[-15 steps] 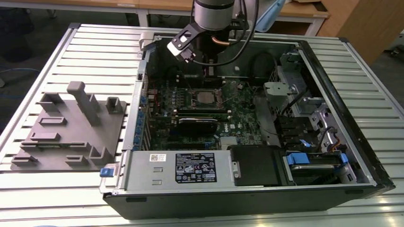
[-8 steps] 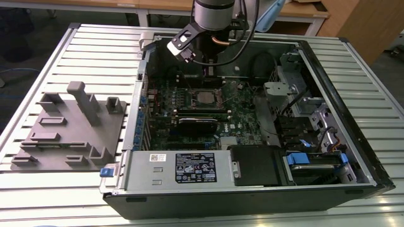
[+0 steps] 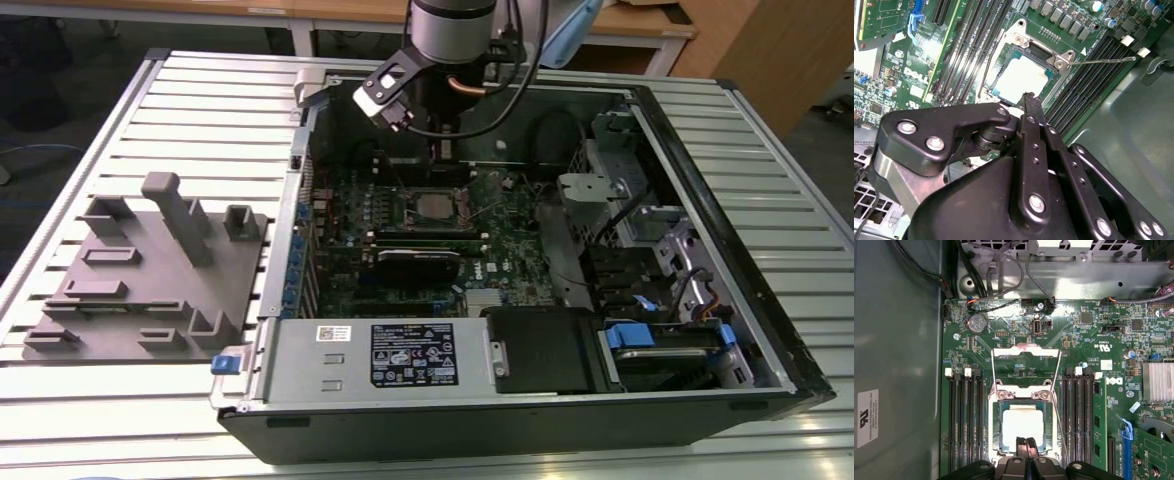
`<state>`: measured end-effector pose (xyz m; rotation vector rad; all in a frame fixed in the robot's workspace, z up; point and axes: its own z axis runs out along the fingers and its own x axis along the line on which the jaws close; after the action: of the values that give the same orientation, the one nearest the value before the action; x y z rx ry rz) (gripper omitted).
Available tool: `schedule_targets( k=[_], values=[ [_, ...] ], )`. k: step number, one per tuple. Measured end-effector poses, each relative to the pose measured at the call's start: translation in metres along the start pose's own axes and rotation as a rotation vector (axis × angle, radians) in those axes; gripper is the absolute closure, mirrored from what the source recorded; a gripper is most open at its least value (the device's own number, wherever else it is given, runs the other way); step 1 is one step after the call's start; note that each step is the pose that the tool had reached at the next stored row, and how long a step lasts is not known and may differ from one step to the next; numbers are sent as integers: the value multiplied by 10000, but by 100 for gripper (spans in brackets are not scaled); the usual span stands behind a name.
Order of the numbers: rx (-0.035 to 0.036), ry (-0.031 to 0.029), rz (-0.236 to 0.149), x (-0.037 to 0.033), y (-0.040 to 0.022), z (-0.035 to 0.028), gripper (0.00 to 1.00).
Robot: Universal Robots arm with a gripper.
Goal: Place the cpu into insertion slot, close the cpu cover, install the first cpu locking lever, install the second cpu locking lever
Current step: 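Close the cpu cover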
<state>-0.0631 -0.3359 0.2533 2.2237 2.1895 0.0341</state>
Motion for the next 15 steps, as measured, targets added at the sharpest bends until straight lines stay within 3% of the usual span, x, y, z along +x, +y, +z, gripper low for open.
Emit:
schedule_targets(
  k=[15],
  values=[
    [-1,1,-2,1,44,2,90]
  ],
)
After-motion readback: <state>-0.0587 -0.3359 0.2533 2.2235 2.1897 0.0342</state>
